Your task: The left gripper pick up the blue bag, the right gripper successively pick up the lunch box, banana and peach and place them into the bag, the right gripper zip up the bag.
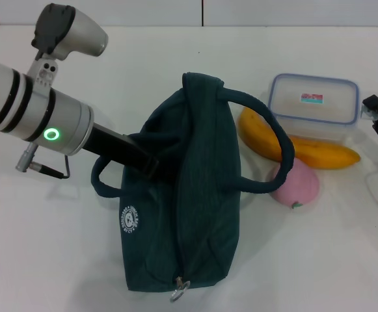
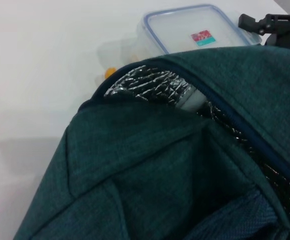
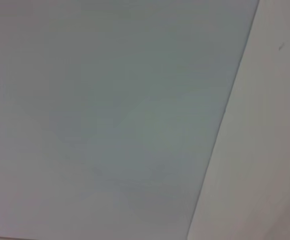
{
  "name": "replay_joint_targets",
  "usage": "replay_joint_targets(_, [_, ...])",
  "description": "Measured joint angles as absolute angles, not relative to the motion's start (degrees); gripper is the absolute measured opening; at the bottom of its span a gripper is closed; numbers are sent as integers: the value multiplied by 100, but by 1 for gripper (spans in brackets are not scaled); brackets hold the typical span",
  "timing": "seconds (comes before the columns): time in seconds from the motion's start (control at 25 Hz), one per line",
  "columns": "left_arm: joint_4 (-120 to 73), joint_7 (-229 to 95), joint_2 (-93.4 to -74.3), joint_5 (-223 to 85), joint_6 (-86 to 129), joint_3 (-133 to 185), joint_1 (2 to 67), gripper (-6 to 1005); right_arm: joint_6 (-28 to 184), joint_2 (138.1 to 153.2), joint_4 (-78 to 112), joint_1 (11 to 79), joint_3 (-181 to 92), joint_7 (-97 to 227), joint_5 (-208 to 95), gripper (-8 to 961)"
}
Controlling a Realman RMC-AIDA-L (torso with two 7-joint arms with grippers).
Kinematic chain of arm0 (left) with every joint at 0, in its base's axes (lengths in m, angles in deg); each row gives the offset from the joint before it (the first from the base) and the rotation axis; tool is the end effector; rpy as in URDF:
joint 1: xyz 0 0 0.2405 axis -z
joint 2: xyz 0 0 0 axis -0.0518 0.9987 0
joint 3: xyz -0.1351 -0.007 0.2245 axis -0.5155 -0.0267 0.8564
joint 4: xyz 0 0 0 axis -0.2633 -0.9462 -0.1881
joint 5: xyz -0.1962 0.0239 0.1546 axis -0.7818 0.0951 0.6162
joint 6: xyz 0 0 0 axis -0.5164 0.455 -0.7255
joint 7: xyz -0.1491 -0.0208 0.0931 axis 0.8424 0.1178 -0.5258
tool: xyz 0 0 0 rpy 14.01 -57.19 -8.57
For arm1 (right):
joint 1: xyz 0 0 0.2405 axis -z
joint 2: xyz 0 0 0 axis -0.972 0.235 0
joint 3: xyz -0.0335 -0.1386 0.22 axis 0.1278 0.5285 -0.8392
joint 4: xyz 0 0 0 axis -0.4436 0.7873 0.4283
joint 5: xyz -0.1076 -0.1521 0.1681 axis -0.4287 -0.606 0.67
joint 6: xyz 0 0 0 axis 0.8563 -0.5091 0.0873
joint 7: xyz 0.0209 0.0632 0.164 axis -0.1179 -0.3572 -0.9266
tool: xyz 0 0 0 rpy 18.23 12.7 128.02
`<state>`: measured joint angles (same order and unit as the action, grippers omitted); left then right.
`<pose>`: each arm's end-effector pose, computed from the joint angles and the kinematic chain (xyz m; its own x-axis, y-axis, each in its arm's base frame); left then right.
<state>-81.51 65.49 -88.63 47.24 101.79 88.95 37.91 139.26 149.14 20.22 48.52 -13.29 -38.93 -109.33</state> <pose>-0.2011 0.3931 -0.0570 0.7080 0.7057 0.0267 0.7055 -0.7052 -0.0701 0.3622 0.3732 -0.0531 -0.5011 -0.4585 -0.7339 -0.8276 0.0061 0.5613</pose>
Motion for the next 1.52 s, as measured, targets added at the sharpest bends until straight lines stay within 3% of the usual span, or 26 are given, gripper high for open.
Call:
replay_joint_targets(1.04, [-8160, 6567, -8871, 4691, 10181, 8930, 3819, 94, 14908, 14863, 1646, 4846, -1329, -4677, -10619, 118])
replay_joint_targets(1.52, [-8308, 6928, -8834, 4682, 10238, 8912, 4271, 95, 16188, 14892, 1642, 4401, -1298, -4687, -10257, 132])
